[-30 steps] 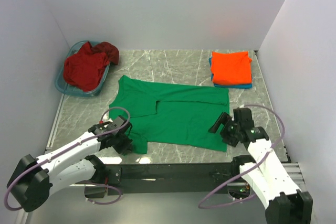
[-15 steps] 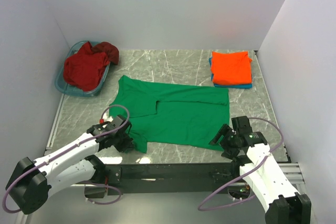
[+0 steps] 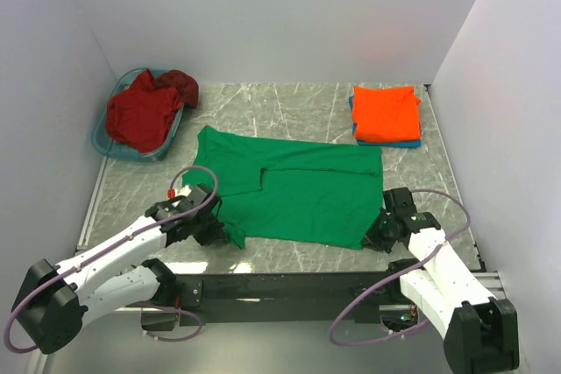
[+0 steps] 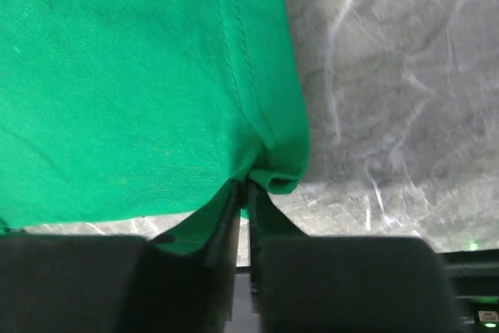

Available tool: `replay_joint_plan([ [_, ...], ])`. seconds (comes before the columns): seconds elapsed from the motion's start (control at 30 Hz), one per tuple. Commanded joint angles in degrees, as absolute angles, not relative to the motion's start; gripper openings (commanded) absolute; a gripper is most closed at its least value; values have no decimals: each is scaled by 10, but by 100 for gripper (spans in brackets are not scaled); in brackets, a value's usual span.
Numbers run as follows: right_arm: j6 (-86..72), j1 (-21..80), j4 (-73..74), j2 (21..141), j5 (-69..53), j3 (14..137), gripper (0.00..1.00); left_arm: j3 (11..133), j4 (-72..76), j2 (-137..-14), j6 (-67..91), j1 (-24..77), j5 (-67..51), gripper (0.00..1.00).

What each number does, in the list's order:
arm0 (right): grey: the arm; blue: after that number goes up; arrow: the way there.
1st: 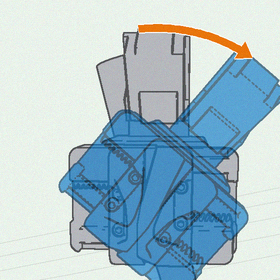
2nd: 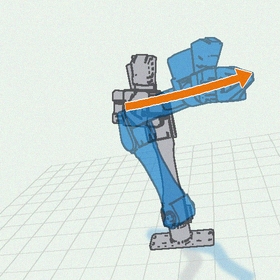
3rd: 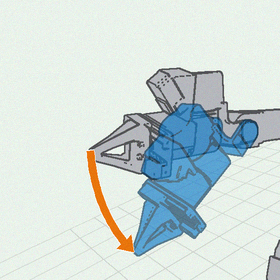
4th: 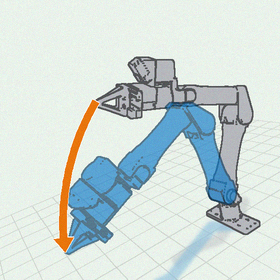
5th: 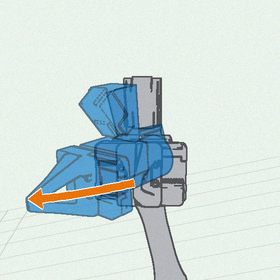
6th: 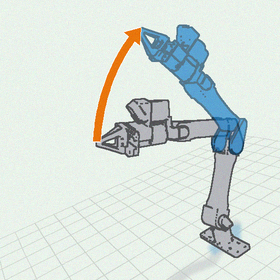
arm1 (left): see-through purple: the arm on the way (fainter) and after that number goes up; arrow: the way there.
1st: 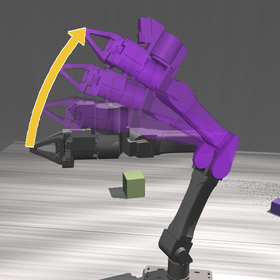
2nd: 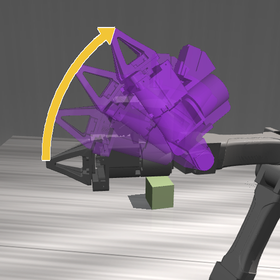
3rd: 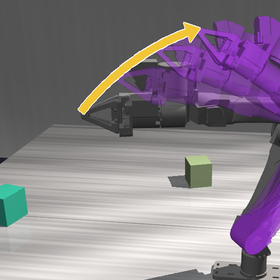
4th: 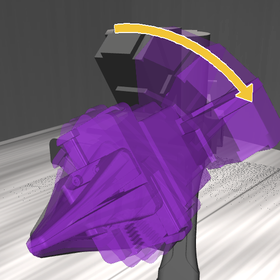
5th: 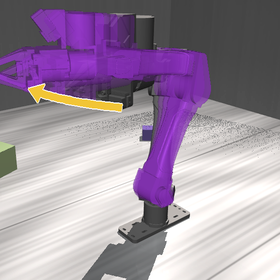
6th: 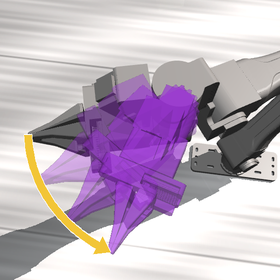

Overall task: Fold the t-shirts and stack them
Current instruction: Fold the tshirt

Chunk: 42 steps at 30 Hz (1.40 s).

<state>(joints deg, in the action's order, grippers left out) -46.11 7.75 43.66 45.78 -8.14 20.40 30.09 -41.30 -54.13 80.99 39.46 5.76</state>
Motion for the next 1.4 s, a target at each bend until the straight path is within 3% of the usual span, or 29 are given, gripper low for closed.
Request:
replay_joint_plan([
  [0.0,-447,81,408,471,-71,234,10,336,-408,-554,793,396,78,0],
  [0.03,-442,81,410,469,-69,238,1,338,-406,-555,791,396,80,0],
  [0.07,-439,81,414,469,-67,248,0,341,-400,-556,789,396,81,0],
  [0.87,-375,80,374,611,-20,431,0,533,-273,-721,578,266,84,0],
  [1.37,-348,76,357,727,-1,529,0,580,-206,-809,530,209,44,0],
])
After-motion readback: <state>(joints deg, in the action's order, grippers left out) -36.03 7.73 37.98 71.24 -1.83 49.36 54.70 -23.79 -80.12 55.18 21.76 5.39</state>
